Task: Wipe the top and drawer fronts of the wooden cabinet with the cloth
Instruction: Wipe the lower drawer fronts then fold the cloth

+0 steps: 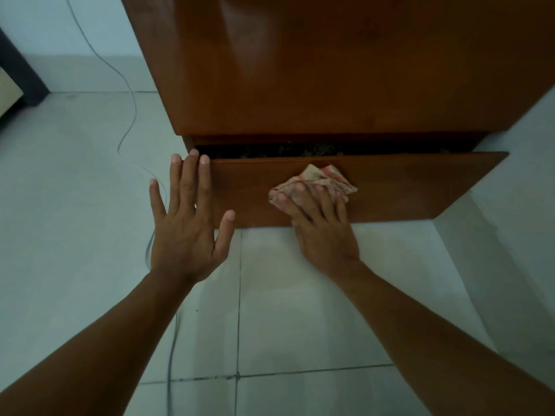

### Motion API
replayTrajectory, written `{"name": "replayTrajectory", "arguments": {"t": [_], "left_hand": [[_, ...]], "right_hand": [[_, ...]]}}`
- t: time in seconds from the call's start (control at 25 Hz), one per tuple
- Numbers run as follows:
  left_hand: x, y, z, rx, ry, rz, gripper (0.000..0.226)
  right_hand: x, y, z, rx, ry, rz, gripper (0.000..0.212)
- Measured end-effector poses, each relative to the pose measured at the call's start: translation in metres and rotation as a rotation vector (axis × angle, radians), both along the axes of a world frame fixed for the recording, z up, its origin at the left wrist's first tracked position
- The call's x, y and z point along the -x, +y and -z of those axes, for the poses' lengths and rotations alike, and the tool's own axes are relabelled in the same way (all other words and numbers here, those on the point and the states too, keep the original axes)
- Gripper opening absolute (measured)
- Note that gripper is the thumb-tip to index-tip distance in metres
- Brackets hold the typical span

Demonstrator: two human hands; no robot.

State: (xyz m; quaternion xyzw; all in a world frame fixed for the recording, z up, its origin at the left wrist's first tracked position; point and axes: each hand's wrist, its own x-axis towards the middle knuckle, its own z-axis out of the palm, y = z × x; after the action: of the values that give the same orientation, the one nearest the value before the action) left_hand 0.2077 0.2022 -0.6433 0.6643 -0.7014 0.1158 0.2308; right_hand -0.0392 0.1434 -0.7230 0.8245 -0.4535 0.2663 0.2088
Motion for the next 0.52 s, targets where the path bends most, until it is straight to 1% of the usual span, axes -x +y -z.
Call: {"name": "replayTrajectory", "arguments": {"t": [0.2,0.28,0.4,0.52], "left_hand": [[0.006,0.0,0.001,0.009,0.012,-0.019,0.082],[0.012,-0.002,0.001,0.016,0.032,-0.038,0.084],[0.018,-0.003,0.002,0.02,0.052,-0.061,0.085],[0.025,-0.004,0.001,0.018,0.068,-0.085,0.087]], "right_hand": [[0.107,-0.013,0.006,0.023,0.061,0.14,0.073],[0.14,-0.013,0.005,0.01,0.052,0.203,0.072],[0.171,-0.014,-0.002,0.0,0.076,0.227,0.069],[0.19,-0.013,-0.013,-0.015,0.011,0.253,0.058]]}}
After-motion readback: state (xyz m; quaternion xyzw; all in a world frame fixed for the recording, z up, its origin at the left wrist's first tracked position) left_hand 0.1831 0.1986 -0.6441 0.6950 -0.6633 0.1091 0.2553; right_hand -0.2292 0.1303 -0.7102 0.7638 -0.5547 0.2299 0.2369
